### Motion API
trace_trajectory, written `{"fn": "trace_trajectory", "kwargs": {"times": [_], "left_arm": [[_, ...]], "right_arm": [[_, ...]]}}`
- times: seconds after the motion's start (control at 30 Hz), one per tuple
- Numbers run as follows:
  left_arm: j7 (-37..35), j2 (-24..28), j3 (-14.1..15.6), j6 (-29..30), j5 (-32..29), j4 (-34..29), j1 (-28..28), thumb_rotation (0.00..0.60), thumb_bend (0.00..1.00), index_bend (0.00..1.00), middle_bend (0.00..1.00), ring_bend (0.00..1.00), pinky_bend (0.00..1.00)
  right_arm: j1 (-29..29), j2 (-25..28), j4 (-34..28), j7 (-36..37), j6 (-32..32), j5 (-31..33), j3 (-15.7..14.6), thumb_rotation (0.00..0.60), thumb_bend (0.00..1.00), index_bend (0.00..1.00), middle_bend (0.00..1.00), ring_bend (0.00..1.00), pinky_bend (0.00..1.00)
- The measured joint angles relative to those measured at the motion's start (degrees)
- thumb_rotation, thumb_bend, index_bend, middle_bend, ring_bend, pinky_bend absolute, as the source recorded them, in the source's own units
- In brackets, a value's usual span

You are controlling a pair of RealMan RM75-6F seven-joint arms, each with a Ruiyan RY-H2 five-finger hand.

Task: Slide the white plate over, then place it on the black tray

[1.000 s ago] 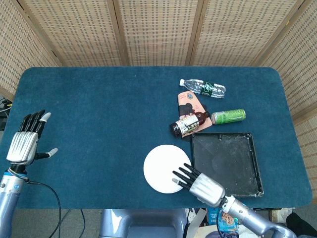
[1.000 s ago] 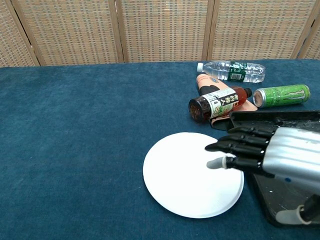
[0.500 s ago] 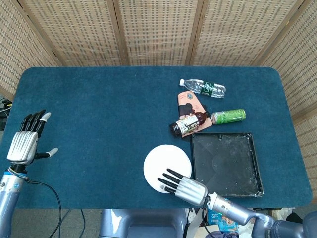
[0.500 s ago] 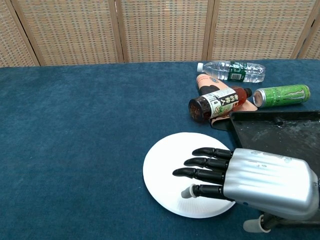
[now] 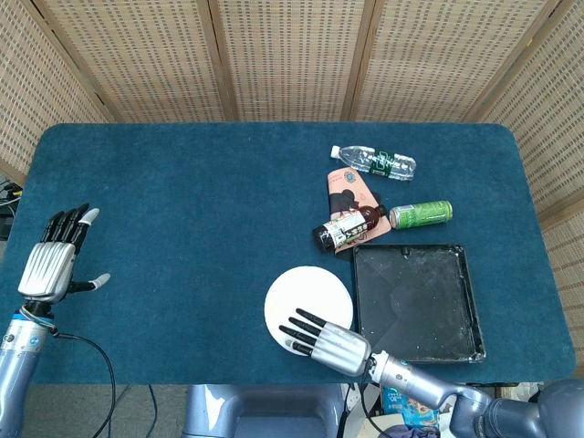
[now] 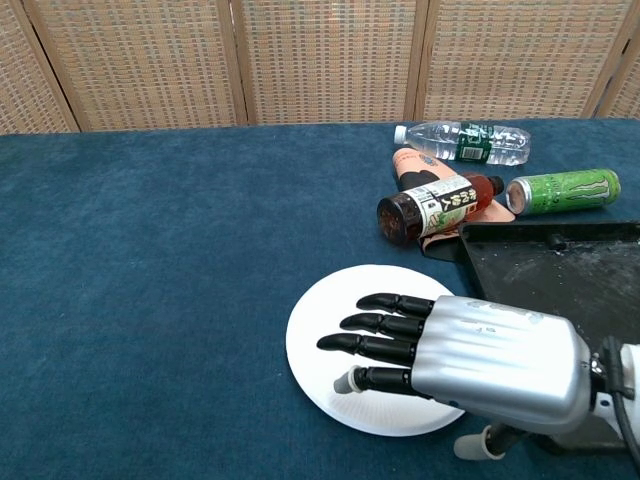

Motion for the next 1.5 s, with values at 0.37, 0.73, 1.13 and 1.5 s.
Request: {"fn": "trace_trajectory", "kwargs": {"times": [0.37, 0.73, 1.13, 1.5], "left_arm": [[-0.03, -0.16, -0.6, -1.24, -0.2, 0.58, 0.13, 0.6, 0.0, 0.0, 0.0, 0.0, 0.0], [0.06, -0.35, -1.07, -1.75, -0.24, 0.83, 0.28, 0.6, 0.0, 0.0, 0.0, 0.0, 0.0], [0.18, -0.43, -1.42, -1.87, -0.11, 0.82, 0.54, 0.6, 0.0, 0.0, 0.0, 0.0, 0.0], [-0.6, -0.02, -1.71, -2.12, 0.06, 0.72, 0.74, 0.6, 0.0, 0.0, 0.0, 0.0, 0.0]], "right_arm": [[2.41, -2.26, 0.24, -2.96, -3.4, 4.03, 2.45, 0.6, 0.0, 0.21, 0.0, 0.0, 0.0], [2.74, -3.61, 1.48, -3.59, 0.05, 5.9, 4.21, 0.6, 0.35, 0.22, 0.0, 0.0, 0.0], [3.02, -6.69, 6.05, -5.95, 2.79, 10.41, 8.6, 0.6, 0.41, 0.3, 0.0, 0.0, 0.0], [3.41, -8.21, 7.96, -6.97, 3.55, 13.35, 9.76, 0.6, 0.45, 0.66, 0.0, 0.0, 0.0]]}}
